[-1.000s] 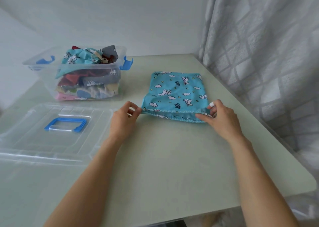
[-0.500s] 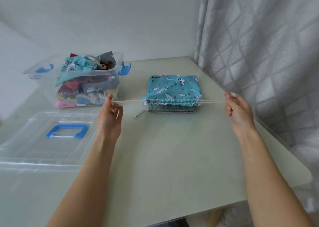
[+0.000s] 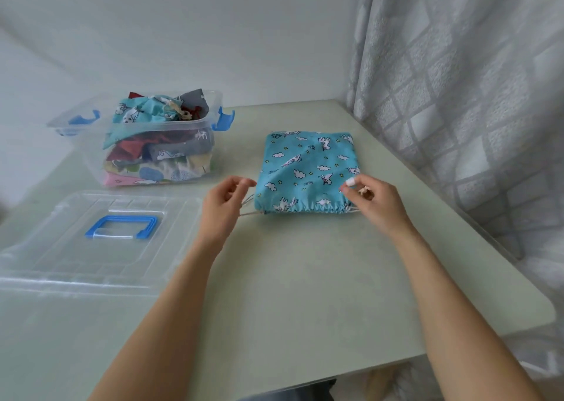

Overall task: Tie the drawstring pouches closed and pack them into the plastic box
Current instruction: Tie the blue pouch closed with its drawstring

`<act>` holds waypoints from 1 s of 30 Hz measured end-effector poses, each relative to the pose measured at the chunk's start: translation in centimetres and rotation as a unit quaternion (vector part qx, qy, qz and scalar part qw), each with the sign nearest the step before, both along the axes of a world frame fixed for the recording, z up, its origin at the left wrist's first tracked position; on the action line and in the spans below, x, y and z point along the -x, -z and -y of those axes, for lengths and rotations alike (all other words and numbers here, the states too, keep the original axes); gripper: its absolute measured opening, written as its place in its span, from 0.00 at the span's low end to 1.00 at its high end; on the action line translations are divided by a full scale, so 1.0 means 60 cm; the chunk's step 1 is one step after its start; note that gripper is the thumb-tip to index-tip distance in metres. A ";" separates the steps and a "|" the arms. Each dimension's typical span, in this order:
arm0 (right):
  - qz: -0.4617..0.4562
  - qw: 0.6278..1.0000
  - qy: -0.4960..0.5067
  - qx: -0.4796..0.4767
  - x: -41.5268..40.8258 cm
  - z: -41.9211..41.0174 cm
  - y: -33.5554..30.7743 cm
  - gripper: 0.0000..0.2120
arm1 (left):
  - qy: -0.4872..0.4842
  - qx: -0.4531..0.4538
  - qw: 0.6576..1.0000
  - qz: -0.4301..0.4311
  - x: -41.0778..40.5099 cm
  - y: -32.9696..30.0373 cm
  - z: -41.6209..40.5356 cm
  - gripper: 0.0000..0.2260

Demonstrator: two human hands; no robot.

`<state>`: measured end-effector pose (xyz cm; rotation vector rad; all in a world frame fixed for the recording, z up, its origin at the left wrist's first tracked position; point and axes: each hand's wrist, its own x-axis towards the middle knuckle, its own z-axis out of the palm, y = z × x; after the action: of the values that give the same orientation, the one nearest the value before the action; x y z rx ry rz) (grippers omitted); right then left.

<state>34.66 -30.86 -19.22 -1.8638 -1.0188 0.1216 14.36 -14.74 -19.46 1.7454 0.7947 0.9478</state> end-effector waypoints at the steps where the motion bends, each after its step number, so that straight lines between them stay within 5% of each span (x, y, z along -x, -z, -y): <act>1: 0.071 0.997 0.026 0.005 -0.001 0.003 0.000 0.03 | -0.013 -0.076 0.996 -0.045 0.001 0.001 -0.001 0.08; 3: 0.173 0.982 0.072 -0.010 -0.012 0.014 -0.002 0.07 | -0.055 -0.171 0.980 -0.079 0.008 -0.006 -0.012 0.06; 8: 0.222 0.973 0.050 0.035 -0.030 0.024 0.010 0.08 | -0.040 -0.350 0.915 -0.197 0.030 -0.006 -0.027 0.07; 15: 0.245 0.966 -0.034 0.080 -0.029 0.006 0.023 0.07 | -0.023 -0.425 0.875 -0.230 0.007 0.018 -0.031 0.10; 18: 0.166 0.983 -0.037 0.063 -0.028 0.005 0.016 0.07 | -0.004 -0.339 0.922 -0.188 0.007 0.017 -0.028 0.16; 22: 0.149 0.988 0.035 0.006 -0.042 0.014 0.012 0.06 | -0.020 -0.182 0.974 -0.136 0.012 0.009 -0.030 0.09; 30: 0.118 0.991 0.058 -0.010 -0.055 0.019 0.018 0.05 | -0.076 -0.140 0.981 -0.114 0.004 0.009 -0.028 0.09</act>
<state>37.98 -31.99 -20.32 -1.9465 -1.0621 -0.1817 14.13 -13.08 -20.01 2.0895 0.9911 1.0103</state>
